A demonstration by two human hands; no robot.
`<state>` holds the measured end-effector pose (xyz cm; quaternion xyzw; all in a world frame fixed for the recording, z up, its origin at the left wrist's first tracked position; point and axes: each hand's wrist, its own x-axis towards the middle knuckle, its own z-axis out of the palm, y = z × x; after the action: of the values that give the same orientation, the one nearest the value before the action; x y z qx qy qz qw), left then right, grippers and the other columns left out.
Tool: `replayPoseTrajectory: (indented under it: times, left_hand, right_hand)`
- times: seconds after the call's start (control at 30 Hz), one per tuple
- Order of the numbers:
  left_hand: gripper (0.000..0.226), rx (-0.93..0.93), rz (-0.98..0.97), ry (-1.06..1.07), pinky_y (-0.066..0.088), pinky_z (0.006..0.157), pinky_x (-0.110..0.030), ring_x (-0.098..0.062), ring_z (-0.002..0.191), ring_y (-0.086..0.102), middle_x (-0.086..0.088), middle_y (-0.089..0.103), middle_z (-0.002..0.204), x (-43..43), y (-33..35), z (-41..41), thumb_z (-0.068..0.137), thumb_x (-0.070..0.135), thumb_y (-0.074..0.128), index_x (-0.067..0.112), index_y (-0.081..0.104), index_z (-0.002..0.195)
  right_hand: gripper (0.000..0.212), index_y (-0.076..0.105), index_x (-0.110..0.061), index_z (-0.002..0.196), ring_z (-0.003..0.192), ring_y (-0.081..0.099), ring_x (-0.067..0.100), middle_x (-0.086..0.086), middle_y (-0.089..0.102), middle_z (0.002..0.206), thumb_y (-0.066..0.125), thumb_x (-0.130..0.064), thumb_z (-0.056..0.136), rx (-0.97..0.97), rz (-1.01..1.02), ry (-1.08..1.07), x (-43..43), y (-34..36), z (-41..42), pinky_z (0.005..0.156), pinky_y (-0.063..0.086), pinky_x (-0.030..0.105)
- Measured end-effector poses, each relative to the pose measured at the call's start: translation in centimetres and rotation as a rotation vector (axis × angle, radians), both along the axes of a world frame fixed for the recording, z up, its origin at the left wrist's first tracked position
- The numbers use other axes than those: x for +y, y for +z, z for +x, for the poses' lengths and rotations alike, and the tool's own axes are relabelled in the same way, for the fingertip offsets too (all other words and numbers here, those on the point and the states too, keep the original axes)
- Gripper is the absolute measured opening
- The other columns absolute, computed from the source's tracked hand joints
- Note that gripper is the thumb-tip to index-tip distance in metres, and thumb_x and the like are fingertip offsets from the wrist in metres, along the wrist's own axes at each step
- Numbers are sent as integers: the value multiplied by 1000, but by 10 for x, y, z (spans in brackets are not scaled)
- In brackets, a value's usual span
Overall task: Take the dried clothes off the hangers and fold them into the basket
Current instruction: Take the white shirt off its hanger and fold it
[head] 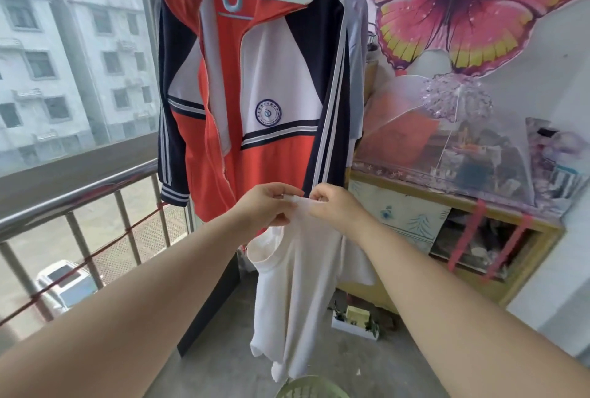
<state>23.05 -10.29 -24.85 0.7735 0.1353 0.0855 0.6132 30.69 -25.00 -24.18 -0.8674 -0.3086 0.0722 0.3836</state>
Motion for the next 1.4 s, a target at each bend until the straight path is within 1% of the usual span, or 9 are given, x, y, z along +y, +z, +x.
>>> replayPoseTrajectory:
  times: [0.17,0.43,0.6,0.73,0.87,0.97,1.13,1.23,1.4]
  left_hand:
    - [20,54,-51,85,54,69,-26,-19,87,71,-4,74,94,1,-16,2,85,10,59,17,71,99]
    - [51,423,473,-4,42,77,-24,-18,97,54,-1,57,120,-4,-83,15,84,26,62,19,48,133]
    - [32,413,581,-9,41,73,-25,-17,84,55,-2,63,93,-2,-102,12,85,36,63,13,67,107]
    - [5,458,684,15,40,55,-23,-23,79,64,-5,68,81,6,-105,10,79,17,55,15,60,81]
    - [28,478,724,32,46,54,-23,-19,68,63,0,64,71,10,-100,14,79,-1,42,23,54,89]
    - [26,515,706,-6,53,72,-27,-20,79,69,-3,72,74,7,-98,20,83,10,42,17,66,92]
    - [35,485,648,-171,45,65,-27,-19,78,64,1,68,76,15,-104,20,76,48,66,15,69,85]
    - [32,431,826,-303,41,63,-25,-16,78,58,3,66,84,21,-109,19,69,42,78,21,69,91]
    - [39,364,827,-202,30,53,-26,-18,66,47,1,50,64,17,-118,20,84,52,62,15,60,72]
  right_hand:
    - [12,70,-28,73,79,63,19,-5,69,76,66,-33,83,-166,-104,-34,-9,-5,5,77,51,41]
    - [12,77,-21,95,94,65,4,-10,73,94,71,-21,84,25,153,94,-29,2,-2,86,48,20]
    - [12,76,-25,95,94,64,0,-12,73,96,71,-22,85,48,172,83,-49,4,0,82,45,14]
    - [14,76,-17,98,91,63,11,-2,72,96,69,-22,86,11,48,-72,-70,-10,10,78,43,24]
    - [13,76,-18,96,92,63,17,1,72,95,67,-22,88,48,-63,-143,-88,-32,13,78,44,28]
    - [15,75,-17,100,94,63,19,2,72,99,67,-22,89,64,-82,-194,-94,-49,17,81,45,29]
    - [16,75,-16,100,94,63,22,3,72,96,67,-23,88,44,-70,-289,-109,-71,30,83,46,33]
    - [16,74,-15,98,83,58,19,-1,66,83,66,-26,89,51,-58,-314,-119,-79,31,72,40,30]
    - [17,74,-23,96,92,61,17,-3,70,95,65,-35,89,81,-47,-378,-126,-92,31,79,44,32]
